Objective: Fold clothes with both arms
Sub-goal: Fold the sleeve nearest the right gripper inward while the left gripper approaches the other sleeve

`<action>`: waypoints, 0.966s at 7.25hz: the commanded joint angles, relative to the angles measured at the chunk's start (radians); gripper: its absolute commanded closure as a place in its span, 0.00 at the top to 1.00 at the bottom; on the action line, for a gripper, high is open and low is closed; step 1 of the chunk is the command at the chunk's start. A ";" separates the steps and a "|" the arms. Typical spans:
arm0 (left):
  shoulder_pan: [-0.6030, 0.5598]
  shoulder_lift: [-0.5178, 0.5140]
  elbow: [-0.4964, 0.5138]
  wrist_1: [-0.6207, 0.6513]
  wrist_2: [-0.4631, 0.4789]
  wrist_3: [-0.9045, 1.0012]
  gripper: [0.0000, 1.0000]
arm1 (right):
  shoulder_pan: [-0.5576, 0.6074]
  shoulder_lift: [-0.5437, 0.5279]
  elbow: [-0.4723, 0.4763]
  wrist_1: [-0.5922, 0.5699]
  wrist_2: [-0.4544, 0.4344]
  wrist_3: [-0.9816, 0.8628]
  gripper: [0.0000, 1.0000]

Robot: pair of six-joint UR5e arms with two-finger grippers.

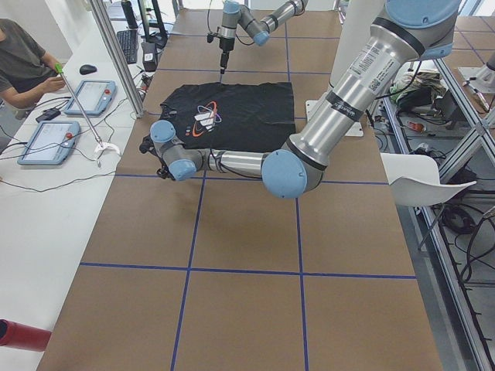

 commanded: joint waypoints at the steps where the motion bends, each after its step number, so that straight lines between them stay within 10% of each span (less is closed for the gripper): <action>1: 0.008 -0.050 0.129 -0.108 0.008 -0.041 0.47 | -0.001 -0.004 -0.002 0.000 -0.006 0.000 1.00; 7: 0.041 -0.066 0.168 -0.111 0.068 -0.046 0.46 | -0.004 -0.003 -0.007 0.000 -0.009 0.002 1.00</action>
